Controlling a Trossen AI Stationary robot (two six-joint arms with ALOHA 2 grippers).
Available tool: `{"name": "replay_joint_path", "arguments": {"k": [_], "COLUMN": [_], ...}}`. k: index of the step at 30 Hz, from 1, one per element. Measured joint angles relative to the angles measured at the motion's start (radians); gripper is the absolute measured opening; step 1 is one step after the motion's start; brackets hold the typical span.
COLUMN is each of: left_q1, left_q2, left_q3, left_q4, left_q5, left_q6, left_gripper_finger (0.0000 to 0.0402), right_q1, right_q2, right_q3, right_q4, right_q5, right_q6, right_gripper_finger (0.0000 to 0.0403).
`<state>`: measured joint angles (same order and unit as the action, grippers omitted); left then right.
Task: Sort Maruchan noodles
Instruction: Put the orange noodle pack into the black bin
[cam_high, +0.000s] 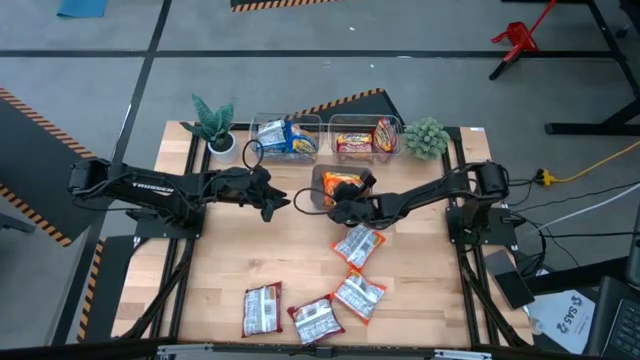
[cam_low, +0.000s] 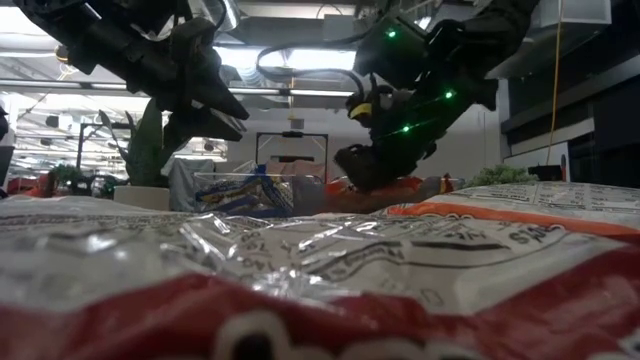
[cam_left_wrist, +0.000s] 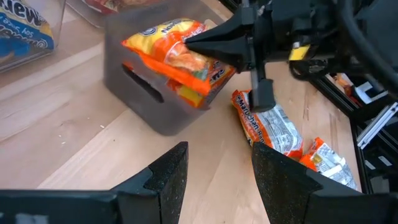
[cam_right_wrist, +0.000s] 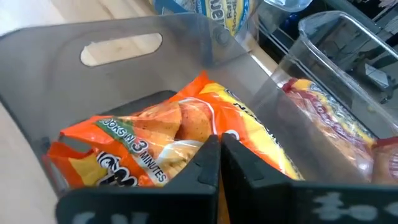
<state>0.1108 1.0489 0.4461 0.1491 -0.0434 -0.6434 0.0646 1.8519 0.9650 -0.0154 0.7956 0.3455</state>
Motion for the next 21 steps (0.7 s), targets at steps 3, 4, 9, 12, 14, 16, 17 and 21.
{"name": "replay_joint_path", "arguments": {"k": [3, 4, 9, 12, 14, 16, 17, 21], "left_q1": [0.000, 0.000, 0.000, 0.000, 0.000, 0.000, 0.000, 0.000], "left_q2": [0.000, 0.000, 0.000, 0.000, 0.000, 0.000, 0.000, 0.000], "left_q3": [0.000, 0.000, 0.000, 0.000, 0.000, 0.000, 0.000, 0.000], "left_q4": [0.000, 0.000, 0.000, -0.002, -0.004, -0.006, -0.007, -0.010], "left_q5": [0.000, 0.000, 0.000, 0.007, 0.008, 0.008, 0.008, 0.008], "left_q6": [0.000, 0.001, 0.002, 0.002, 0.002, 0.002, 0.002, 0.012], "left_gripper_finger": [0.0172, 0.0172, 0.0172, 0.0172, 0.0172, 0.0172, 0.0172, 0.0172], "right_q1": [0.013, 0.015, 0.014, 0.014, 0.030, 0.061, 0.086, 0.213], "right_q2": [-0.069, -0.102, -0.245, -0.305, -0.320, -0.318, -0.317, -0.302], "right_q3": [0.002, 0.012, 0.052, 0.078, 0.084, 0.082, 0.081, 0.081], "right_q4": [-0.003, -0.005, -0.064, -0.093, -0.127, -0.169, -0.191, -0.278], "right_q5": [0.028, 0.040, -0.104, -0.343, -0.515, -0.654, -0.688, -0.688], "right_q6": [-0.092, -0.125, -0.197, -0.131, -0.052, 0.013, 0.034, 0.054], "right_gripper_finger": [0.0005, 0.0005, 0.0005, 0.0005, 0.0005, 0.0005, 0.0005, 0.0015]}}
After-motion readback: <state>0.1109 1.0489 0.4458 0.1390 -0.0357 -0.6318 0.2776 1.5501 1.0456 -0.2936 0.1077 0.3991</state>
